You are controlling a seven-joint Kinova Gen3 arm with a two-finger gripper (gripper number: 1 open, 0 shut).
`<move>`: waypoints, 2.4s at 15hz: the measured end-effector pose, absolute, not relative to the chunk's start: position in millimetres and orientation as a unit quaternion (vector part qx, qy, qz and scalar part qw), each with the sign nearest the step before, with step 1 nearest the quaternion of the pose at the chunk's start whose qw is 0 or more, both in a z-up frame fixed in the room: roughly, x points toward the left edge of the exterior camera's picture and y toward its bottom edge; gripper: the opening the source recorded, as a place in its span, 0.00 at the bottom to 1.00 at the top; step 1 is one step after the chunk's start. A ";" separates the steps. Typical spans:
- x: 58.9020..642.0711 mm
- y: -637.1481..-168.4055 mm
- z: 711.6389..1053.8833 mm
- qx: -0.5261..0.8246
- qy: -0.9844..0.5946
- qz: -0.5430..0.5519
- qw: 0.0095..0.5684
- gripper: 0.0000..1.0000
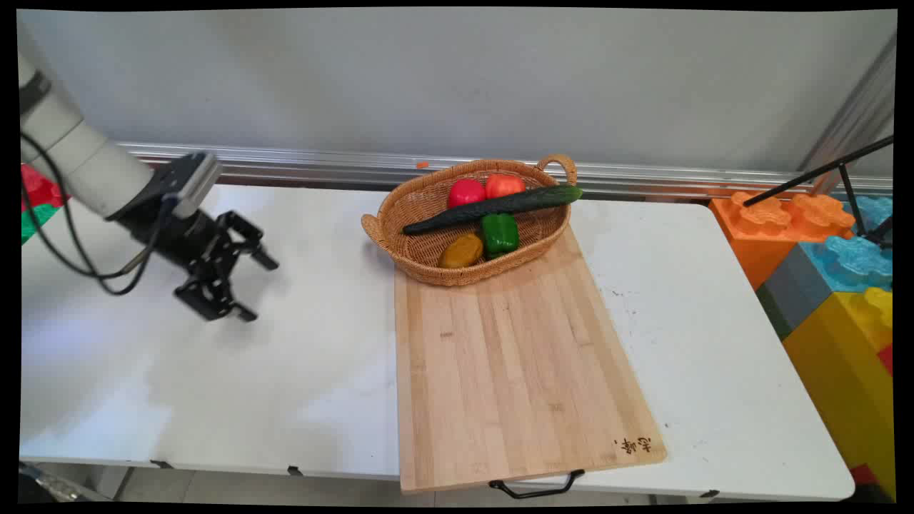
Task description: Pick up the potato from the vegetable basket
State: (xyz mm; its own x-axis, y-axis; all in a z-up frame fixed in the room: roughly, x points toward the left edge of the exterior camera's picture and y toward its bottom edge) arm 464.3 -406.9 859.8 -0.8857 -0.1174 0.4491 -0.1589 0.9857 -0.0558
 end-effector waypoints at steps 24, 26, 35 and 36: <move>254.1 -557.0 848.0 0.319 -0.909 0.042 0.266 1.00; 244.7 -566.2 832.9 0.341 -0.900 0.023 0.272 1.00; 234.7 -599.0 788.5 0.392 -0.876 -0.013 0.279 1.00; 235.1 -601.2 786.2 0.395 -0.875 -0.015 0.279 1.00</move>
State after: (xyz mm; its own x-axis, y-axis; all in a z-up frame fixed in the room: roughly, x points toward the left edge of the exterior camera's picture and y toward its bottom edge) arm 235.1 -601.2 786.2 -0.5331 -0.6992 0.4763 -0.6824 0.6882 0.2464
